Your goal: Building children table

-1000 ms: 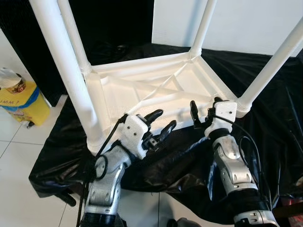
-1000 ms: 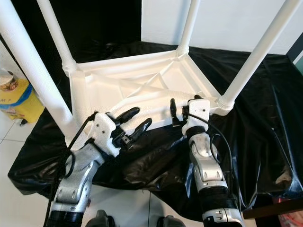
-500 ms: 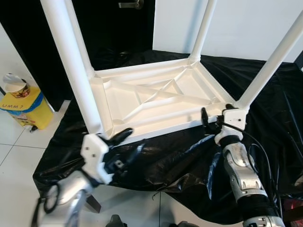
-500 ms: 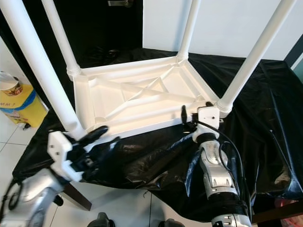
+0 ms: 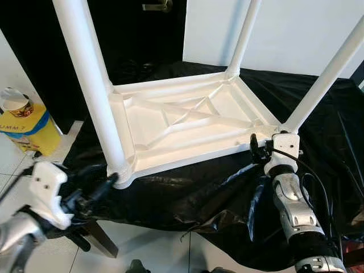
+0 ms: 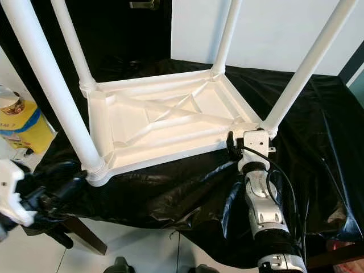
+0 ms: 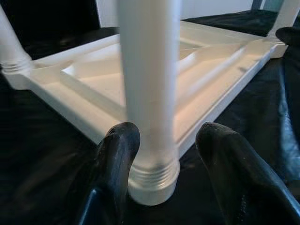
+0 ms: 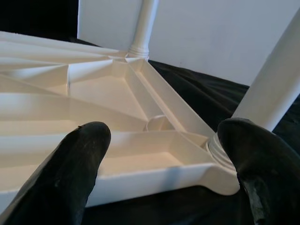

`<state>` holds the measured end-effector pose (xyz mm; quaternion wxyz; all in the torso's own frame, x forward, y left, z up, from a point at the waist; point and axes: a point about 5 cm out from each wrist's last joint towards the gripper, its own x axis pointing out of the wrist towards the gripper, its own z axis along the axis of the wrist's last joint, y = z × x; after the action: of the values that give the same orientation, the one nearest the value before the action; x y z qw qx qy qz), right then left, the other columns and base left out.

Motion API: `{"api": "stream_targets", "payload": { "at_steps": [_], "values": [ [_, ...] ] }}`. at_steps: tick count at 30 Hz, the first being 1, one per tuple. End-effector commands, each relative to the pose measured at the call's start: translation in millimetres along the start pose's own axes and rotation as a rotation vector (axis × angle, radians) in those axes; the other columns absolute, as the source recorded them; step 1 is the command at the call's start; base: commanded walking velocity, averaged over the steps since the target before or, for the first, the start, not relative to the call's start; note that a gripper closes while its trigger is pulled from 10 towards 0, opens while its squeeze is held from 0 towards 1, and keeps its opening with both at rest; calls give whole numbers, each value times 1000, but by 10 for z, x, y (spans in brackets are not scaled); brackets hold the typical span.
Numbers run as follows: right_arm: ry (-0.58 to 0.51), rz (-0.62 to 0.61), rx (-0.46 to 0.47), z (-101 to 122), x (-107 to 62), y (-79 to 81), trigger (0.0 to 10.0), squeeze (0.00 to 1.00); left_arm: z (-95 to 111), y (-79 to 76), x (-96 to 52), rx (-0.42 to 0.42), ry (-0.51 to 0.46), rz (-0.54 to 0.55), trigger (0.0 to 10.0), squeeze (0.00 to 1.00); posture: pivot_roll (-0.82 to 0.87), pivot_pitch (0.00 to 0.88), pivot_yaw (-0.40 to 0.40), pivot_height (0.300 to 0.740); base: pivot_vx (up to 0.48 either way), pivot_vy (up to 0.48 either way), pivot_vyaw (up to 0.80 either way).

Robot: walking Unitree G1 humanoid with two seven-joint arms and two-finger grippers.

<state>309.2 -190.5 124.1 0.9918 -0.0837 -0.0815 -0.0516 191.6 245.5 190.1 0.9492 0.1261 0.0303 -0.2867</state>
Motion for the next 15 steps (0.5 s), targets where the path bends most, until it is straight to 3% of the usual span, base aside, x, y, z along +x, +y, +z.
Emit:
{"api": "stream_targets", "payload": {
  "at_steps": [1,2,5,11,15],
  "values": [
    [36,-27,-7,-58,-6,-59,10000,0,36,140,-65,18,1,-14,10000,0,128,45,-90,740,0,0,0],
    [36,-27,-7,-58,-6,-59,10000,0,36,140,-65,18,1,-14,10000,0,128,45,-90,740,0,0,0],
    [37,-35,-20,-63,-44,-45,10000,0,120,544,-86,67,-9,124,10000,0,100,48,-76,740,0,0,0],
    [33,-35,-22,-57,-66,-28,10000,0,163,658,-38,71,-38,174,10000,0,91,49,-71,740,0,0,0],
    [63,-34,12,-95,-158,55,10000,0,146,902,175,42,-103,286,10000,0,60,48,-44,740,0,0,0]
  ]
}}
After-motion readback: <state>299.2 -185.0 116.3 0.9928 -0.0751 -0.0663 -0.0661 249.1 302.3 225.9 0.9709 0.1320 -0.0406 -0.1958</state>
